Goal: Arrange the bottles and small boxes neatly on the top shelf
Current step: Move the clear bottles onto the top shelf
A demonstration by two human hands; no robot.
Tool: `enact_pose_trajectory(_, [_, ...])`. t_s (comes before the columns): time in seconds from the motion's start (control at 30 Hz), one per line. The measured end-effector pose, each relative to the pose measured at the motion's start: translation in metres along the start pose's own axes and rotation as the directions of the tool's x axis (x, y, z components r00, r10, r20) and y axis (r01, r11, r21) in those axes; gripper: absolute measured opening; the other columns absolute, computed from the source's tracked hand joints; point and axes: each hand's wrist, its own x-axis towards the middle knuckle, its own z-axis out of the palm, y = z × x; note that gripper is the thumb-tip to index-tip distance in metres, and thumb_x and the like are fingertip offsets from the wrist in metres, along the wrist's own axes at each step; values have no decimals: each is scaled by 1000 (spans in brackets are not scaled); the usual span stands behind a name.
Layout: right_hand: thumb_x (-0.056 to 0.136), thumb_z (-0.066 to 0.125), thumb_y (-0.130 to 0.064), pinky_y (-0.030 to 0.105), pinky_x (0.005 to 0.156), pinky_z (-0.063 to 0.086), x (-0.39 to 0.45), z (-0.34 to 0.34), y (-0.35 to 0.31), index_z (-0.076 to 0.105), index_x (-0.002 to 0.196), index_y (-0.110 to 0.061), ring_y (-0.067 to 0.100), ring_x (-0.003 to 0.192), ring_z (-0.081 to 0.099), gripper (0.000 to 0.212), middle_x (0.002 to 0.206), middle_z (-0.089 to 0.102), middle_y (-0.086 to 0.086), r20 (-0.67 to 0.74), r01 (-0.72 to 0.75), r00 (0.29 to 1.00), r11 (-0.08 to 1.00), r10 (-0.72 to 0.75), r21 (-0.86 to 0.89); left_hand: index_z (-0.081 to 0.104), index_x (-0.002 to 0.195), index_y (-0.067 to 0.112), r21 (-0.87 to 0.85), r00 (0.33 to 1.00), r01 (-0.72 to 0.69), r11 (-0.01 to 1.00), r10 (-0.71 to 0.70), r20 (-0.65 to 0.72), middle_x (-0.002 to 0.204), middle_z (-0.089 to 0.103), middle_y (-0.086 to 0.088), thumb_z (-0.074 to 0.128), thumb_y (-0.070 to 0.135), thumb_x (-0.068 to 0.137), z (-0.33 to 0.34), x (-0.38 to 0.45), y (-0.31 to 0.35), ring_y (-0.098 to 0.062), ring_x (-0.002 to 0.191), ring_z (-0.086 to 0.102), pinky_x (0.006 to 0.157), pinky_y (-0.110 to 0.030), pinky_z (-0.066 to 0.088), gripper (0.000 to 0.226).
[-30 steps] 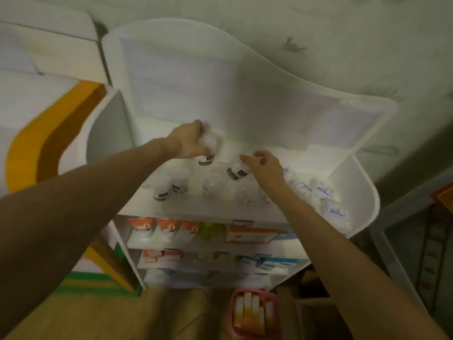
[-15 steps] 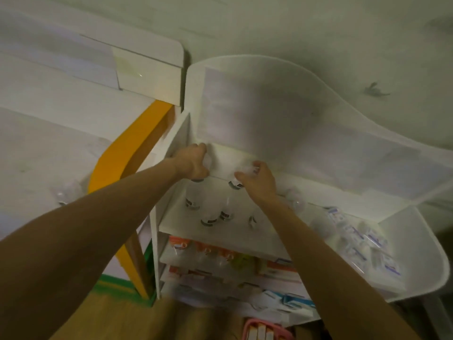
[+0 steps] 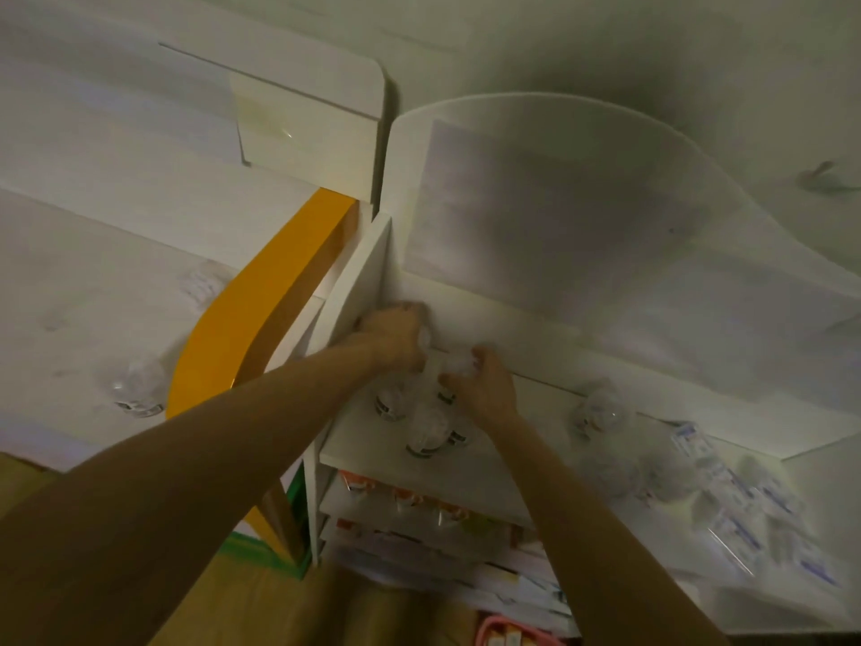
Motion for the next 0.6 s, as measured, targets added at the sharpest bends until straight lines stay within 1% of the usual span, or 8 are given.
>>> enact_pose_trajectory(0.1, [79,77,-33,28,84,41,2,-2,1,37,144,-11,17,113,53,79,118,49,-4,31,-3,1000,1000,2,17,44,135,19,-4,1000,11,1000,-11,14,132,54,-6,71,37,85,1,-1,-1,-29,114,57,88,-40,52,60])
enact_pose_trajectory(0.17, [84,73,-35,30,94,43,0,-8,0,30,150,-10,20,122,50,82,135,49,2,4,-3,1000,999,3,39,43,136,18,-4,1000,-13,1000,13,-13,135,52,-7,66,38,89,-3,-3,1,-29,116,56,90,-40,50,56])
enact_pose_trajectory(0.23, [88,68,-42,36,106,39,-4,-16,-4,27,153,-12,23,135,43,83,151,40,7,-40,21,999,999,-19,46,41,137,13,6,997,-66,998,66,-34,137,49,-8,61,37,93,-13,-5,5,-31,119,55,91,-40,48,54])
enact_pose_trajectory(0.33, [91,61,-45,39,110,34,-11,-29,-13,29,152,-14,25,140,37,76,154,37,7,-88,69,993,996,-74,-54,41,138,13,99,979,-189,977,196,-64,140,47,-9,59,38,93,-32,-13,10,-31,123,51,96,-42,47,54])
enact_pose_trajectory(0.37, [91,60,-45,39,110,33,-14,-34,-17,30,152,-14,25,140,36,74,154,37,7,-104,84,990,993,-93,-84,40,141,13,151,961,-243,958,259,-97,144,44,-9,58,37,93,-39,-17,11,-30,127,48,99,-41,45,57])
enact_pose_trajectory(0.47, [93,58,-43,40,111,32,-24,-48,-35,35,149,-16,25,139,36,67,152,40,5,-149,175,969,972,-198,-156,39,148,15,341,845,-410,846,493,-208,152,40,-8,53,37,95,-64,-30,14,-27,137,40,112,-38,32,59])
enact_pose_trajectory(0.53, [94,58,-40,38,107,36,-31,-56,-52,45,142,-19,22,133,43,55,144,46,2,-193,273,929,938,-315,-215,40,149,16,376,798,-436,818,544,-258,152,41,-8,49,41,96,-85,-40,16,-27,138,39,115,-38,27,59])
enact_pose_trajectory(0.6, [93,59,-35,33,100,38,-38,-61,-72,55,132,-21,20,125,49,42,134,53,-1,-224,377,874,892,-432,-250,42,146,15,422,745,-435,795,581,-327,145,48,-8,47,44,96,-106,-48,15,-28,130,47,112,-41,33,58])
